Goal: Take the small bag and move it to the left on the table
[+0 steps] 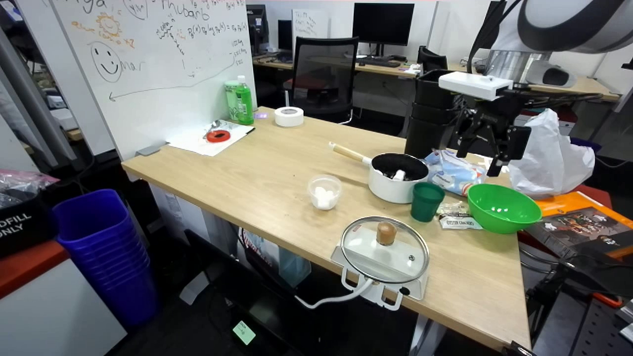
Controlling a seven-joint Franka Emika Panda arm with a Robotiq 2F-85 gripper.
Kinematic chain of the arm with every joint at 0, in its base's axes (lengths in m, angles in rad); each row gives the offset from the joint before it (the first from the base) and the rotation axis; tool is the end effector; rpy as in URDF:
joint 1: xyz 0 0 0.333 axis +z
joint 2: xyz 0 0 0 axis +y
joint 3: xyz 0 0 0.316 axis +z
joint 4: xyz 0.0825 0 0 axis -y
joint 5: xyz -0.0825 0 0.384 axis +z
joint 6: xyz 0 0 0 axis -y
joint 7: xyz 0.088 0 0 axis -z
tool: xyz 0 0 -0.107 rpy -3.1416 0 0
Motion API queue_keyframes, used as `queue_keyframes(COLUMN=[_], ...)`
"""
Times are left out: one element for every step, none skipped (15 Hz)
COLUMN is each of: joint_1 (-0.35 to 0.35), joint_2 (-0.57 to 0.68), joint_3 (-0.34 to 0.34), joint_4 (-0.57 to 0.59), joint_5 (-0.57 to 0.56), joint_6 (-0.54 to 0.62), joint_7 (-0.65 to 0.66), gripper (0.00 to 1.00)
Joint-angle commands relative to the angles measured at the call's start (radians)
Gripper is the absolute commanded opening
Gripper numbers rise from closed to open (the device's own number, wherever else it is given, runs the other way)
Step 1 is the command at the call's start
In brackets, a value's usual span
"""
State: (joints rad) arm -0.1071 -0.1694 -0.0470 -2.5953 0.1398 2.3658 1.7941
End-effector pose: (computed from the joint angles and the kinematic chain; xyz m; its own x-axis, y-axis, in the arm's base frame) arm 0.4191 -0.0629 0.3107 -0.4628 -0.8827 -0.0823 -0.8856 0.4563 0.0860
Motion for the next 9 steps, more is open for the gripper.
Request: queue_keyframes(joint_1=[-0.004,-0.003,-0.002,-0.001,-0.001,-0.001,-0.001,-0.001,-0.001], joint_2=[0.028,0.011,0.020,0.026,0.027,0.027,0.027,0.027,0.027], joint_3=[0.007,0.002,0.003,0.003,0.003,0.003,0.003,0.003,0.003], joint_4=[-0.043,-0.027,-0.036,-0.039,-0.039,-0.039,-0.039,-0.039,-0.039], joint_5=[0.027,0.013,0.013,0.013,0.013,0.013,0.013,0.013,0.013], joint_6=[0.097,0.036,0.059,0.070,0.073,0.074,0.074,0.075,0.075], joint_7=[0.051,0.026,0.037,0.041,0.043,0.044,0.045,0.045,0.045], gripper=[1.00,1.00,1.00,1.00,1.00,1.00,1.00,1.00,1.00])
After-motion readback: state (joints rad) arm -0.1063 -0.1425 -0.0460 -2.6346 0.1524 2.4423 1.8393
